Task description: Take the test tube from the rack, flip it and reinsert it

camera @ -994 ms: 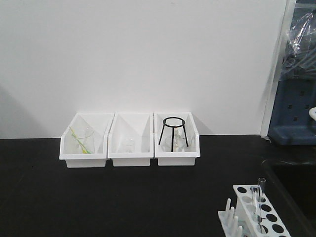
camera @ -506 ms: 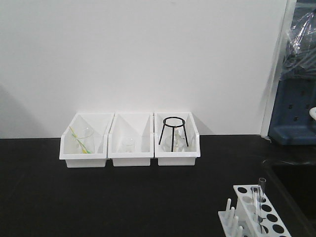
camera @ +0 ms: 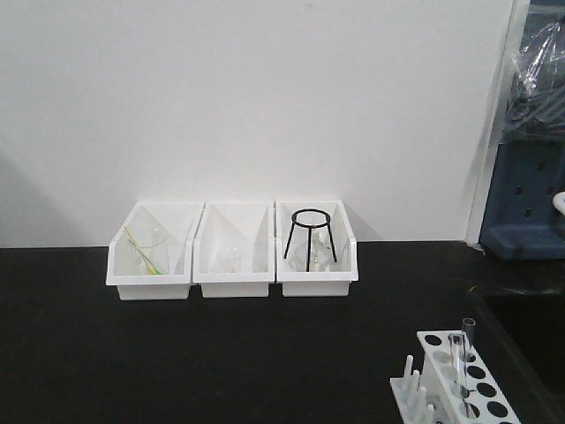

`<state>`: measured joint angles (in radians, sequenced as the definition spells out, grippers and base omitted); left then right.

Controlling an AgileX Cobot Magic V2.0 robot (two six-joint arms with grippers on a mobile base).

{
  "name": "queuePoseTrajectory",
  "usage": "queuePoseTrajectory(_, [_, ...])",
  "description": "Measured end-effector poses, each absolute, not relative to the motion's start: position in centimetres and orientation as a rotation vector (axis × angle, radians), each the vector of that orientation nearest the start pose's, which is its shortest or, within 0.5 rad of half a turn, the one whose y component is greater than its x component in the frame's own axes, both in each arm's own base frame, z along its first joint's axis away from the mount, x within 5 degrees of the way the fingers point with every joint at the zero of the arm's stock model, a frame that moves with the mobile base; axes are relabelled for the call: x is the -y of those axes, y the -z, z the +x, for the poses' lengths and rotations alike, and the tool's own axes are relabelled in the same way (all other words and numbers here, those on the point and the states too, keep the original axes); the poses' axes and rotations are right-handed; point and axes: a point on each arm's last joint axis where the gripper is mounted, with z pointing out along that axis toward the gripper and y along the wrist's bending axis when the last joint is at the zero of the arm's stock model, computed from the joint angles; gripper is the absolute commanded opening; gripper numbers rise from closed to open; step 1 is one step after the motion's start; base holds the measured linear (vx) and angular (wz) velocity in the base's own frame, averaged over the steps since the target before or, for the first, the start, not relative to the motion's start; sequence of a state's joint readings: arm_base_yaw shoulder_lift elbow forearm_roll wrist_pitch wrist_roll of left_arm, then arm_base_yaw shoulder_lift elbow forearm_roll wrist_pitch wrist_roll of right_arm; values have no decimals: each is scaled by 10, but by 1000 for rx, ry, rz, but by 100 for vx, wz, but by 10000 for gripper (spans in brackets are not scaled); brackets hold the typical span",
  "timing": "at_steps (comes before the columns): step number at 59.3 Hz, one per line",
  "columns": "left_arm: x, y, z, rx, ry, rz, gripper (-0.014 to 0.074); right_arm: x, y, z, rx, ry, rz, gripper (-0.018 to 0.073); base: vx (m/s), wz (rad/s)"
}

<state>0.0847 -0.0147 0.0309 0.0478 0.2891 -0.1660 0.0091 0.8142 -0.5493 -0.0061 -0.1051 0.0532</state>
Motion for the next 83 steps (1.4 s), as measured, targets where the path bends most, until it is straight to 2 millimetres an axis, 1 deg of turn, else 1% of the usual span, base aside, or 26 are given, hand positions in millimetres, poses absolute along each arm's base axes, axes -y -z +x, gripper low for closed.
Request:
queuePoseTrajectory(2, [-6, -177, 54, -1778, 13, -193, -6, -2, -321, 178, -1628, -50, 36, 654, 0, 0])
queuePoseTrajectory(8, [-6, -177, 54, -1778, 13, -193, -6, -2, -292, 185, -1569, -73, 46, 615, 0, 0])
queuePoseTrajectory(9, [-6, -177, 54, -1778, 13, -193, -6, -3, -282, 185, -1582, -76, 44, 608, 0, 0])
queuePoseTrajectory(12, [-6, -177, 54, -1778, 13, -193, -6, -4, -265, 186, -1573, -80, 25, 588, 0, 0])
queuePoseTrajectory(15, [-6, -177, 54, -1778, 13, -193, -6, -6, -243, 186, -1602, -84, -10, 572, 0, 0])
queuePoseTrajectory(17, [-6, -177, 54, -1778, 13, -193, -6, -8, -233, 188, -1615, -90, -39, 564, 0, 0])
queuePoseTrajectory(21, [-6, -177, 54, -1778, 13, -193, -6, -12, -219, 194, -1637, -105, -94, 557, 0, 0])
queuePoseTrajectory(25, [-6, -177, 54, -1778, 13, -193, -6, -16, -209, 206, -1652, -127, -135, 557, 0, 0])
queuePoseTrajectory(28, [-6, -177, 54, -1778, 13, -193, -6, -18, -204, 214, -1652, -142, -154, 557, 0, 0])
queuePoseTrajectory(33, [-6, -177, 54, -1778, 13, -193, -6, -21, -194, 231, -1668, -165, -178, 557, 0, 0])
queuePoseTrajectory(42, [-6, -177, 54, -1778, 13, -193, -6, -23, -182, 266, -1687, -183, -187, 557, 0, 0])
queuePoseTrajectory(50, [-6, -177, 54, -1778, 13, -193, -6, -26, -172, 288, -1710, -211, -207, 551, 0, 0])
queuePoseTrajectory(55, [-6, -177, 54, -1778, 13, -193, -6, -26, -163, 298, -1730, -219, -206, 538, 0, 0])
queuePoseTrajectory(60, [-6, -177, 54, -1778, 13, -193, -6, -26, -156, 304, -1752, -223, -202, 519, 0, 0])
queuePoseTrajectory(71, [-6, -177, 54, -1778, 13, -193, -6, -26, -145, 306, -1787, -229, -193, 442, 0, 0])
queuePoseTrajectory(77, [-6, -177, 54, -1778, 13, -193, -6, -26, -143, 307, -1789, -229, -193, 349, 0, 0])
queuePoseTrajectory(83, [-6, -177, 54, -1778, 13, -193, -6, -26, -143, 307, -1790, -229, -192, 216, 0, 0])
